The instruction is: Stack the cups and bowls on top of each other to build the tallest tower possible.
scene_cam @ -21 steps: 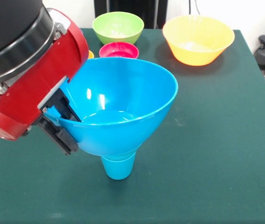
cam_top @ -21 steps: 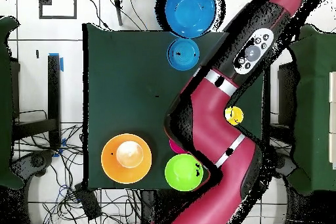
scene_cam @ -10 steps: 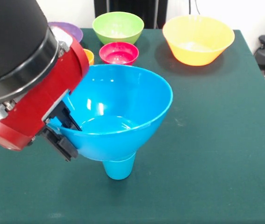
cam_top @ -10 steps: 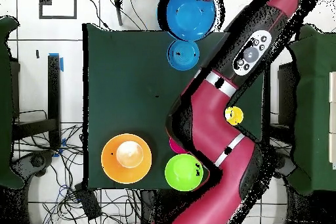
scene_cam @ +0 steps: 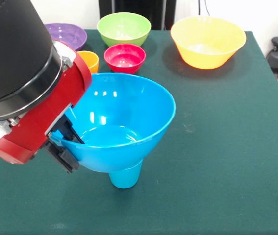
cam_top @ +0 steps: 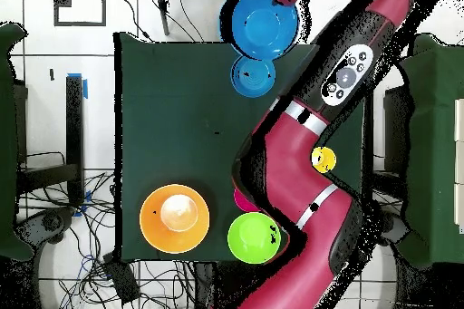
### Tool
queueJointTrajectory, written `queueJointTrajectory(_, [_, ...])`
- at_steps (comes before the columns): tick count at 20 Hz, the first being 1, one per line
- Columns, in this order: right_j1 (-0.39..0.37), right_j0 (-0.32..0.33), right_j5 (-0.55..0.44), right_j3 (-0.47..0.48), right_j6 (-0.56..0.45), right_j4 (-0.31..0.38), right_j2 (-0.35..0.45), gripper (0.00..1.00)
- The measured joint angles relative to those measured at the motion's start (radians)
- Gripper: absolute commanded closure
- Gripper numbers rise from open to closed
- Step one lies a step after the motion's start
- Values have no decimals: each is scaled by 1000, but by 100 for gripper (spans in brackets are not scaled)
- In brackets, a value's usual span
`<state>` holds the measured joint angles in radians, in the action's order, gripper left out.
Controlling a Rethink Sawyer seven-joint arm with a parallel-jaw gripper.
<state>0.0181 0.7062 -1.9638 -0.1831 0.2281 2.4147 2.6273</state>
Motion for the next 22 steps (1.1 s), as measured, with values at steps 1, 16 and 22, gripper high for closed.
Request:
queueJointTrajectory(1, [0,1,0,-3,0,-11,-12,100])
queueJointTrajectory(16, [0,17,-43,-30,0,-192,-167,100])
queueJointTrajectory(22, [-3,35,-69,-55,0,-272,-242,100])
